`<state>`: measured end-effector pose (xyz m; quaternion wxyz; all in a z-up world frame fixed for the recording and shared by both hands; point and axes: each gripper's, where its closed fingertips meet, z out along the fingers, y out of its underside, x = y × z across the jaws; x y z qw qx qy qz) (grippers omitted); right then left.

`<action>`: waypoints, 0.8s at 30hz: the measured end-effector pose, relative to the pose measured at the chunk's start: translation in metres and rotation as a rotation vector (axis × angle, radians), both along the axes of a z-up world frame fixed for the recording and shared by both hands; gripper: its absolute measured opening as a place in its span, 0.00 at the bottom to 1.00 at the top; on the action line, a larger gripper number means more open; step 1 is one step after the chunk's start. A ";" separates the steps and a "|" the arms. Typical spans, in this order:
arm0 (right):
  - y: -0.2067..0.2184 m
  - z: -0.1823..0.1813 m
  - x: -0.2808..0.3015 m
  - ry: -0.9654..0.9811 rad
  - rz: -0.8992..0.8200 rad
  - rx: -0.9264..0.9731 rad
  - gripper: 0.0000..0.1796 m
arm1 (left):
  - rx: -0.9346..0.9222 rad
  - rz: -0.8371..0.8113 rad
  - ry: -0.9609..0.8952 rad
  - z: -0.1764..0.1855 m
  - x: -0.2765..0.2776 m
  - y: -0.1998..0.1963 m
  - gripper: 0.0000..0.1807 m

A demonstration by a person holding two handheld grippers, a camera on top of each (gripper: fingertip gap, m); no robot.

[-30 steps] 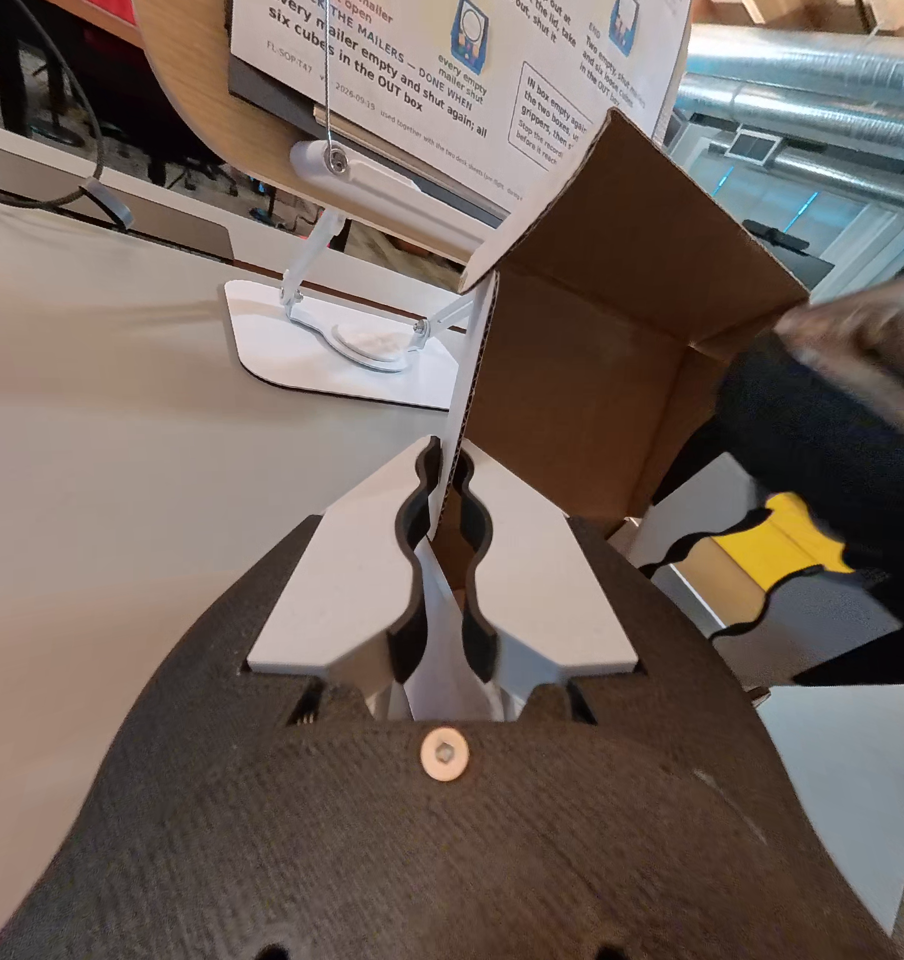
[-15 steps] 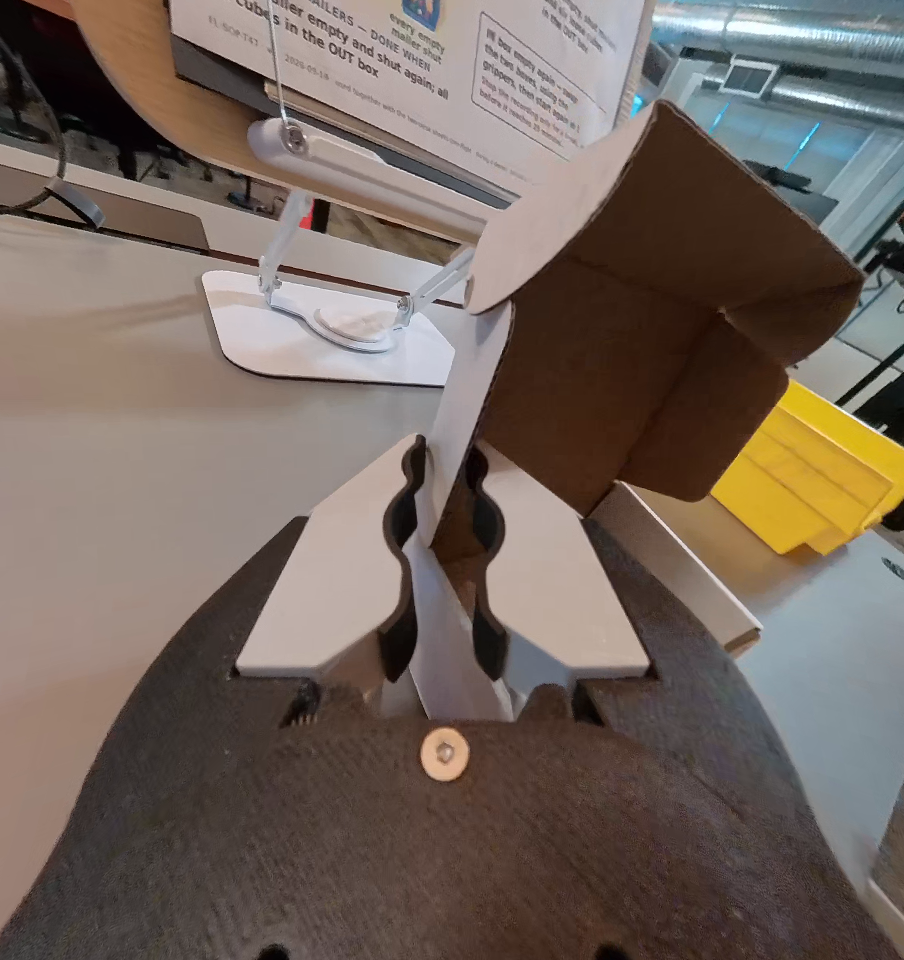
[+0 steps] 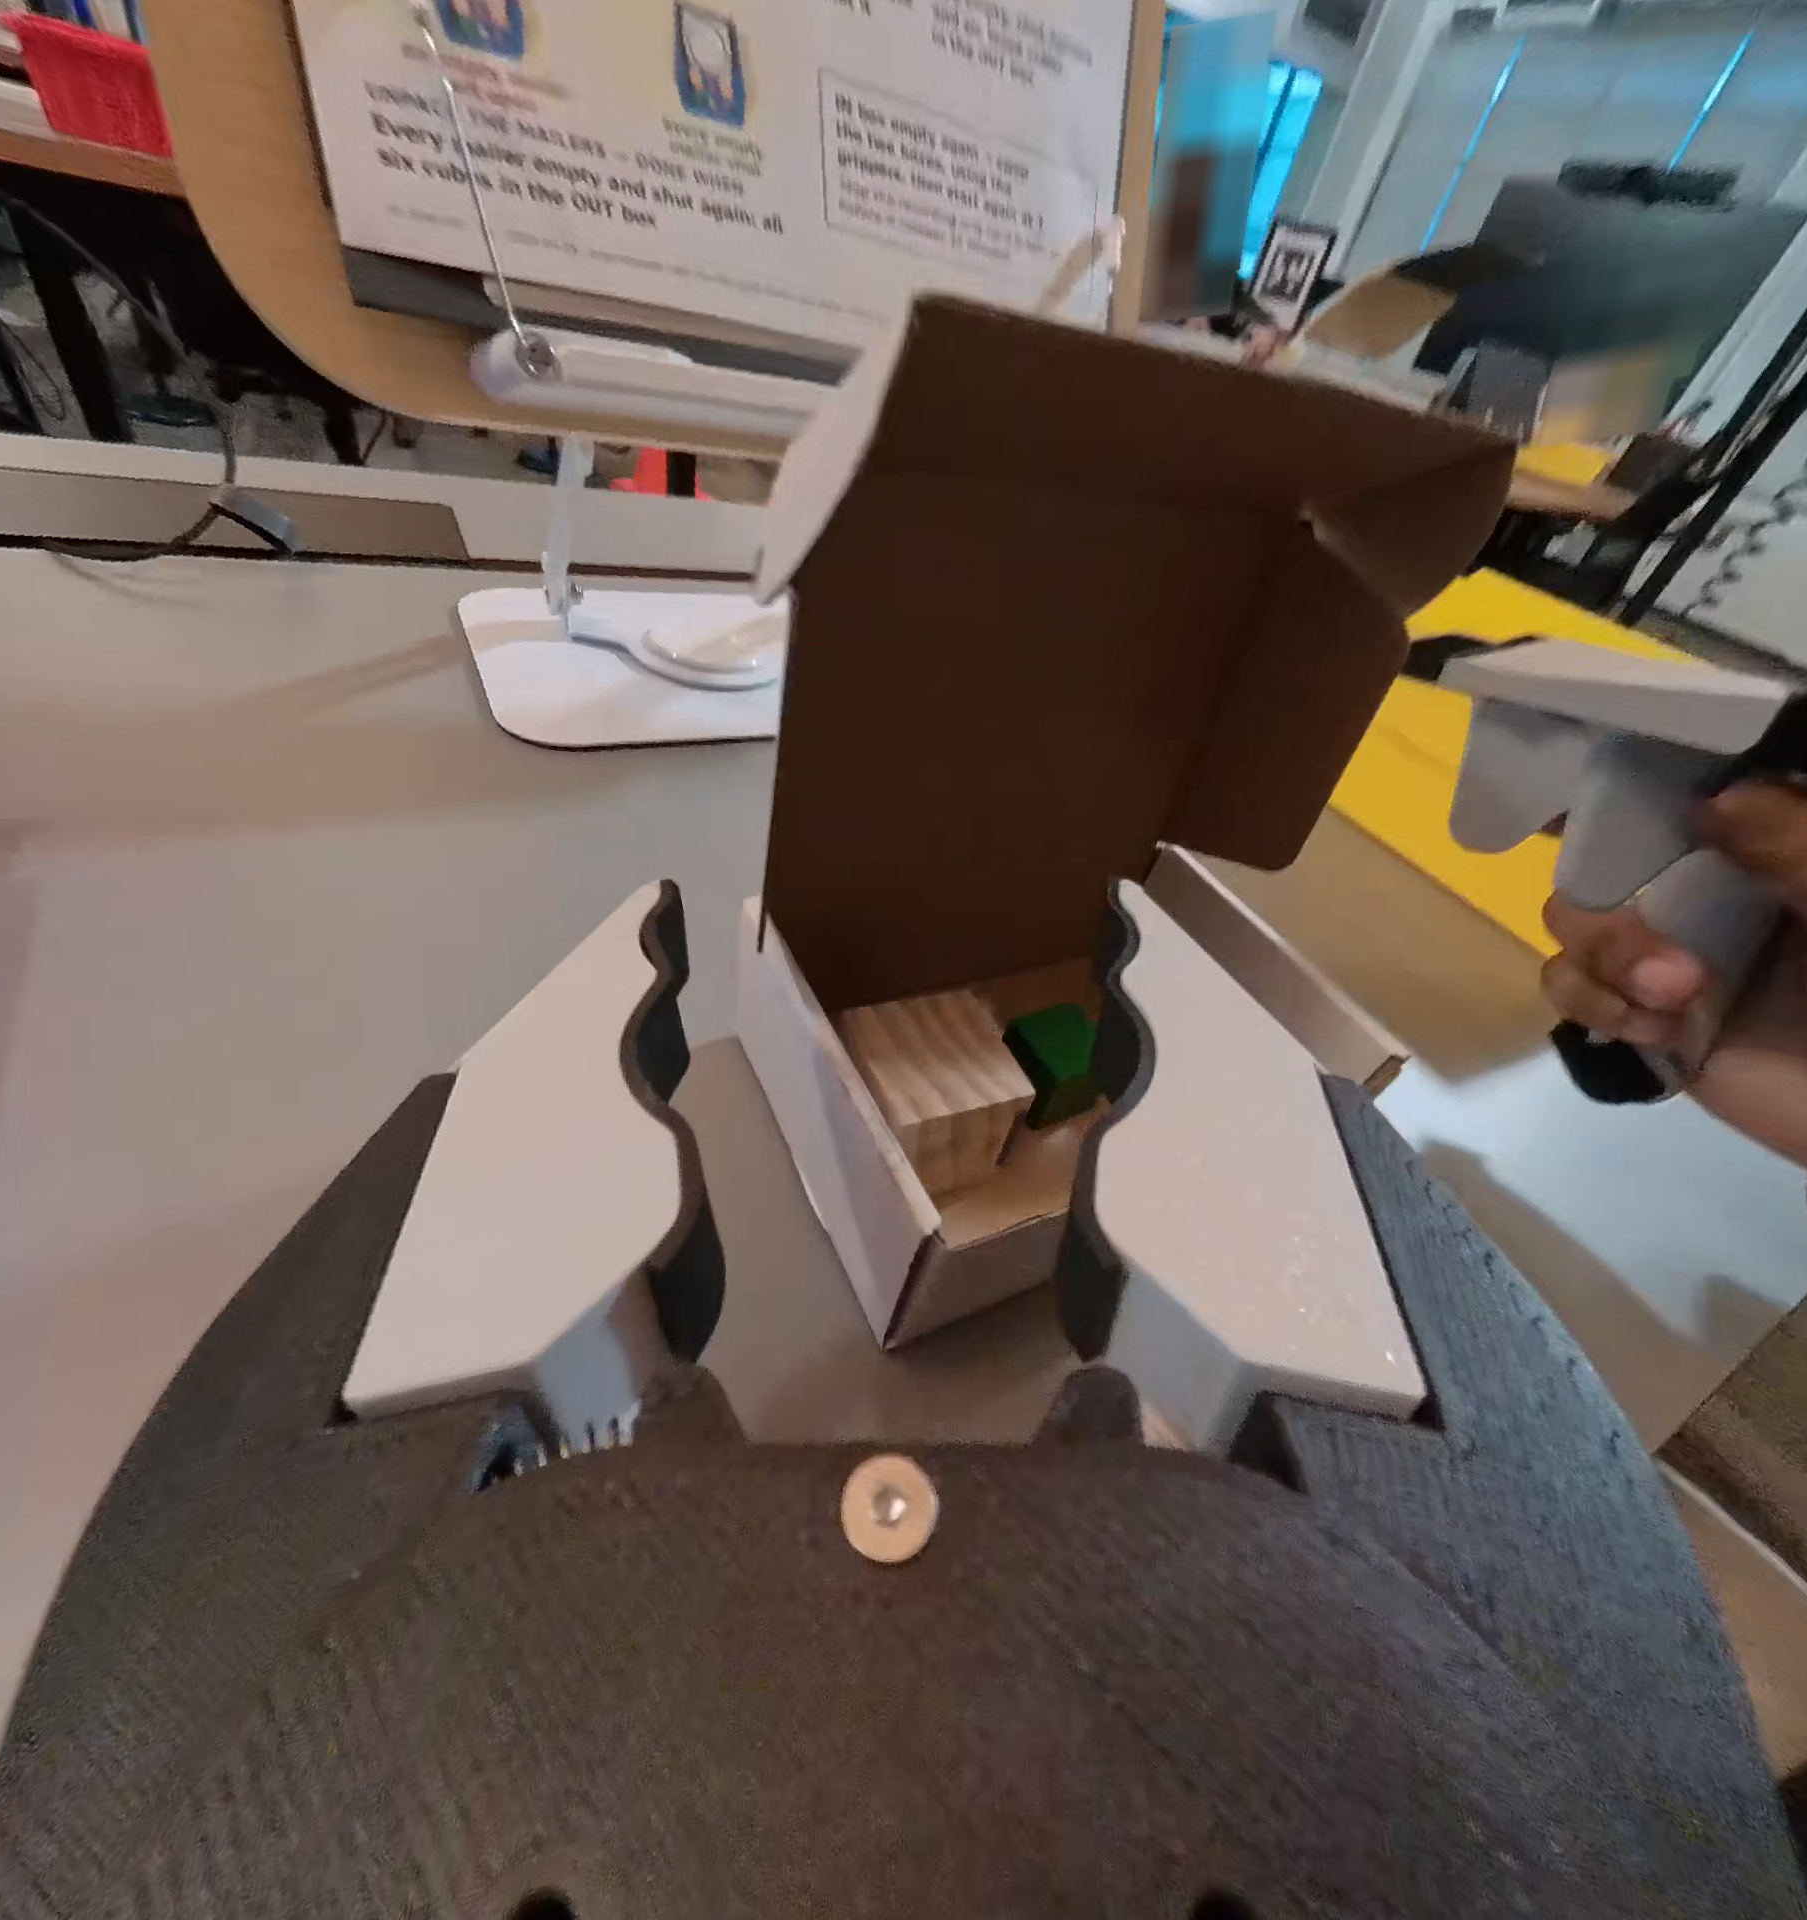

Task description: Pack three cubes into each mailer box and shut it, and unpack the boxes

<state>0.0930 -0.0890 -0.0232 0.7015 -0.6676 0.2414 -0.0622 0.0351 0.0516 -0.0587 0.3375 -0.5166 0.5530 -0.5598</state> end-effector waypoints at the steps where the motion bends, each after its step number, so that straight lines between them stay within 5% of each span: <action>1: 0.001 0.000 0.000 0.019 0.008 0.016 0.24 | -0.013 -0.004 -0.005 0.001 0.000 0.003 0.43; 8: 0.010 -0.008 -0.004 0.111 0.077 0.035 0.23 | -0.012 -0.065 0.066 -0.020 0.005 0.011 0.48; 24: 0.024 -0.024 -0.015 0.051 0.109 -0.098 0.17 | 0.175 -0.149 -0.042 -0.011 0.002 -0.020 0.30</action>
